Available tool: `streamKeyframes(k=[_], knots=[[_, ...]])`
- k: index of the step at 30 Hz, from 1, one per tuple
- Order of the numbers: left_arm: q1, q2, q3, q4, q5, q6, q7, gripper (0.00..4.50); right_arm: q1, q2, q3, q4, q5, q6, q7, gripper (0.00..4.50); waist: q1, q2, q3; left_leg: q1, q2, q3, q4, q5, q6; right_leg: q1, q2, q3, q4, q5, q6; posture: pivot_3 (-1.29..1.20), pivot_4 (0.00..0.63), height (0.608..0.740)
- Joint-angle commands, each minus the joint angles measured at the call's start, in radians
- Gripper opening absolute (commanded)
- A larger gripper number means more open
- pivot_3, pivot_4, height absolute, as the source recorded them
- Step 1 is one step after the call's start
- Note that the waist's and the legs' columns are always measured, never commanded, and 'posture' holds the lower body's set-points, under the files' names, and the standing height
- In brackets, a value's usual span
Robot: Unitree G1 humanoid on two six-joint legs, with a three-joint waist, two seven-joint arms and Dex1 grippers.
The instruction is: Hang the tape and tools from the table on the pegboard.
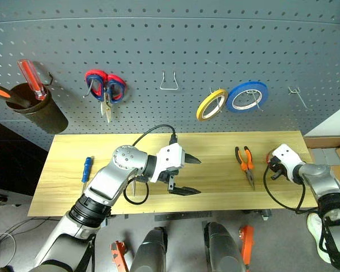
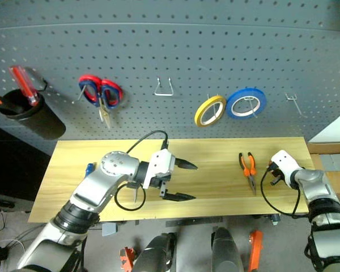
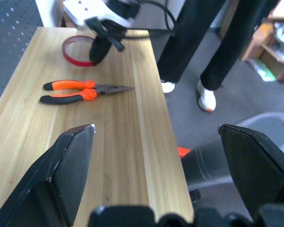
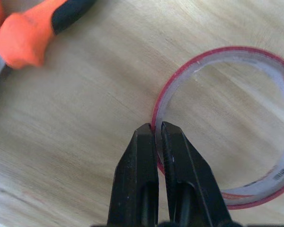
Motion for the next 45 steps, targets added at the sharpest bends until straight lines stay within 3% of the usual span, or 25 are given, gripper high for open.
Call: streamKeyframes(k=[1,4,9,15,24,31,37,42,45], knots=[[-0.018,-0.028,0.041,-0.059,-0.051,0.031,0.035,4.50,0.231,-0.042,-0.096,-0.404,-0.015,0.084,-0.071,0.01,0.003,0.003,0.002,-0.001,0.000,0.001,0.000,0.000,0.000,-0.001,0.000,0.000,0.000,0.000,0.000,-0.15,0.330,0.740],[-0.040,-0.049,0.046,-0.062,-0.068,0.045,0.047,4.50,0.446,-0.018,-0.195,-0.776,-0.019,0.203,-0.119,0.01,0.000,0.007,0.004,-0.003,0.000,0.002,-0.002,0.000,0.000,-0.004,0.000,0.001,0.000,0.000,0.000,-0.16,0.335,0.740],[-0.080,-0.095,0.045,-0.048,-0.081,0.021,0.056,4.50,0.645,0.091,-0.284,-1.187,-0.091,0.301,-0.245,0.01,-0.016,0.008,0.005,-0.001,0.002,0.005,-0.001,-0.001,0.001,-0.004,0.000,0.002,0.001,0.000,0.000,-0.20,0.341,0.740],[-0.112,-0.135,0.055,0.003,-0.049,-0.072,0.085,4.50,0.610,0.137,-0.349,-1.356,-0.185,0.292,-0.340,0.01,-0.017,0.009,0.006,0.001,0.006,0.007,0.000,-0.001,0.001,-0.003,0.003,0.002,0.002,0.002,-0.001,-0.22,0.344,0.740],[-0.127,-0.142,0.050,0.030,-0.041,-0.103,0.100,4.50,0.288,0.086,-0.386,-1.117,-0.053,0.253,-0.269,0.01,-0.022,0.009,0.008,0.001,0.007,0.008,-0.002,-0.001,0.001,-0.003,0.003,0.001,0.000,0.003,-0.002,-0.20,0.335,0.740],[-0.120,-0.140,0.056,0.024,-0.037,-0.101,0.116,4.50,0.079,0.116,-0.379,-0.869,0.083,0.228,-0.237,0.01,-0.025,0.009,0.008,0.000,0.007,0.010,-0.002,-0.001,0.001,-0.004,0.003,0.000,-0.001,0.003,-0.002,-0.19,0.332,0.740],[-0.112,-0.137,0.055,0.024,-0.032,-0.103,0.129,4.50,-0.046,0.123,-0.363,-0.642,0.140,0.155,-0.226,0.01,-0.028,0.009,0.009,0.000,0.007,0.010,-0.002,-0.001,0.001,-0.004,0.003,0.000,-0.001,0.003,-0.002,-0.17,0.329,0.740],[-0.101,-0.127,0.062,0.036,-0.022,-0.116,0.139,4.50,-0.065,0.117,-0.337,-0.538,0.149,0.092,-0.208,0.01,-0.028,0.009,0.009,0.000,0.007,0.011,-0.002,-0.001,0.001,-0.004,0.003,0.000,-0.001,0.003,-0.002,-0.17,0.331,0.740],[-0.088,-0.111,0.063,0.043,-0.012,-0.130,0.141,4.50,-0.023,0.124,-0.322,-0.571,0.141,0.091,-0.212,0.69,-0.028,0.009,0.009,0.000,0.007,0.011,-0.002,-0.001,0.001,-0.004,0.003,0.000,-0.001,0.003,-0.002,-0.17,0.332,0.740]])
